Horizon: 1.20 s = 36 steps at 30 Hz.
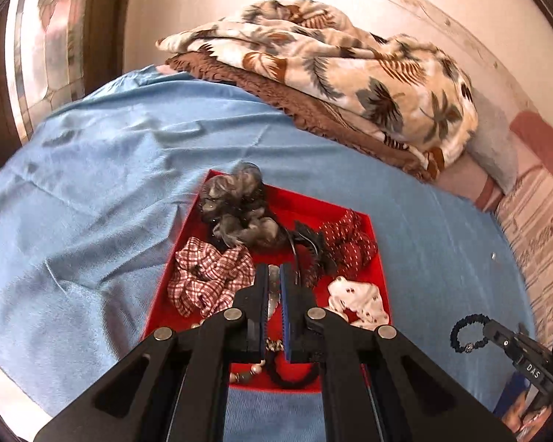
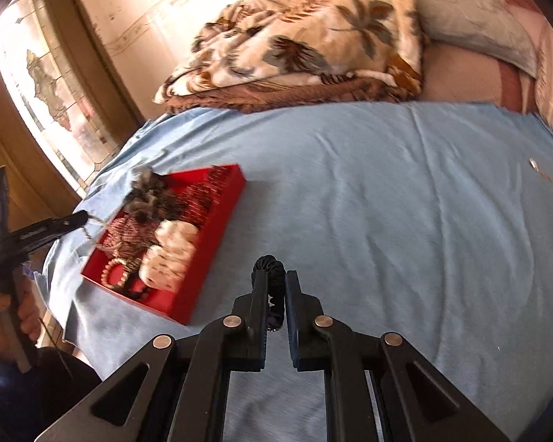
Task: Organize jewelry
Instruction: 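Carry pearl bracelet with left tool while right tool carries black bracelet to tray, then lower both bracelets into the red tray and open both tools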
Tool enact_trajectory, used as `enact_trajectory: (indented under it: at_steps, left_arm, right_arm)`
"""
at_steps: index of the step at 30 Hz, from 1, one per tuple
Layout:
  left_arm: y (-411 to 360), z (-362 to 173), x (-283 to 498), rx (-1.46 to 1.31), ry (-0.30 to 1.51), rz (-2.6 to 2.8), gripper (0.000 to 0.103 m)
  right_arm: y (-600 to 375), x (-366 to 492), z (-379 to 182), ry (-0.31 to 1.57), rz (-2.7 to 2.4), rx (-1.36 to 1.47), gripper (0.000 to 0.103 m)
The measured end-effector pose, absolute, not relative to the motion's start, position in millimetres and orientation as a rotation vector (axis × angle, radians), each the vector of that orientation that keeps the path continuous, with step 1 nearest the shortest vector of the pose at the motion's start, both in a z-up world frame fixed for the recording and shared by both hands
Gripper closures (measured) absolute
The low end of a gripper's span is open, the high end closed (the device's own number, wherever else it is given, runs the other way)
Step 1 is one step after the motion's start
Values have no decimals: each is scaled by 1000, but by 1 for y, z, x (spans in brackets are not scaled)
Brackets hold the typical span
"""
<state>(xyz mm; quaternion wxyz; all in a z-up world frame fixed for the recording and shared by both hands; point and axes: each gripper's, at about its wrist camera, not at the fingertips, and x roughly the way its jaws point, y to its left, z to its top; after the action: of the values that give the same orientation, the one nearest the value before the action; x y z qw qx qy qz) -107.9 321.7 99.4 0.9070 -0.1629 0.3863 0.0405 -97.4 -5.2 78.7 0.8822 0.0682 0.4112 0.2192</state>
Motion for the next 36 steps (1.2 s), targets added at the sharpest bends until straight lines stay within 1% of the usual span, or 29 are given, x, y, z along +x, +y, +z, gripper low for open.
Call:
enact_trajectory:
  at_steps: [3, 10, 13, 17, 23, 27, 33, 35, 36]
  left_arm:
    - [334, 93, -104, -414, 785, 47, 97]
    - [339, 95, -72, -450, 752, -32, 97]
    - [346, 79, -56, -495, 781, -68, 98]
    - [346, 57, -41, -501, 861, -62, 98]
    - [347, 55, -41, -419, 861, 17, 97]
    - [354, 50, -42, -433, 873, 31, 98]
    - [354, 51, -42, -430, 870, 45, 97]
    - [352, 52, -43, -421, 863, 47, 94]
    - [352, 53, -44, -416, 859, 48, 87]
  right_arm:
    - [17, -88, 90, 853, 486, 118, 93]
    - [92, -44, 108, 854, 540, 59, 93]
    - [126, -17, 111, 870, 553, 41, 93]
    - [165, 20, 101, 923, 561, 26, 93]
    - [205, 62, 70, 999, 544, -1, 93]
    - [218, 74, 51, 1042, 525, -25, 93]
    - [215, 81, 40, 1057, 499, -37, 92]
    - [212, 82, 39, 1060, 494, -30, 92]
    - [212, 82, 40, 1057, 492, -33, 88]
